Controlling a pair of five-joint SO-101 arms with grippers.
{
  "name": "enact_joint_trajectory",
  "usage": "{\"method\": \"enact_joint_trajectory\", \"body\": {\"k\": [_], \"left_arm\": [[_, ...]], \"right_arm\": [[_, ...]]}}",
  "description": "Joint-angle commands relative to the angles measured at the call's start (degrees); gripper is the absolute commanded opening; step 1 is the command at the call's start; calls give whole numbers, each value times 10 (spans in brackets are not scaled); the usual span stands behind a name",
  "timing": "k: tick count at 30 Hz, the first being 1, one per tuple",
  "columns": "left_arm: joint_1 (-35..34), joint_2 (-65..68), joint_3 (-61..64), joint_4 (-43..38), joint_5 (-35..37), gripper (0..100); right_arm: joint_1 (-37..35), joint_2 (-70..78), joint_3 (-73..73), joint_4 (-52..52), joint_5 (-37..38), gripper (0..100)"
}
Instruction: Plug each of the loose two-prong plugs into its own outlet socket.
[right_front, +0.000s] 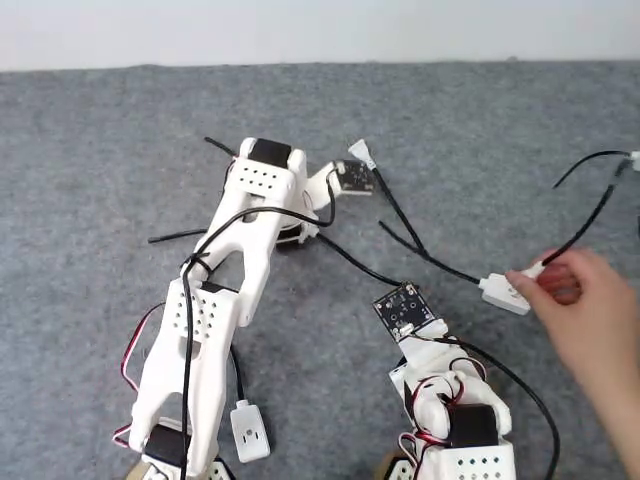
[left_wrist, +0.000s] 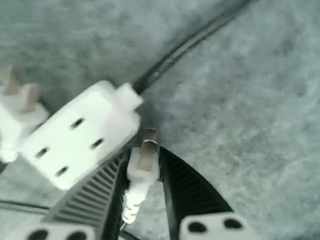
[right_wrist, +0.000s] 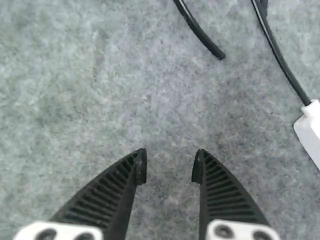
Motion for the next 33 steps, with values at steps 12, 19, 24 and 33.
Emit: {"method": "enact_joint_trajectory", "body": {"k": [12,19,24,33], "left_arm": [[-2,-7,-113,7,142,30],[-11,-8,-132,9,172,30],[-39,-10,-172,23,202,30],[-73,-8,-171,15,231,29]], "right_arm": [[10,-4,10,4,6,162],[8,-4,10,4,6,162],[8,-4,10,4,6,162],[7,-4,10,4,6,162]]}}
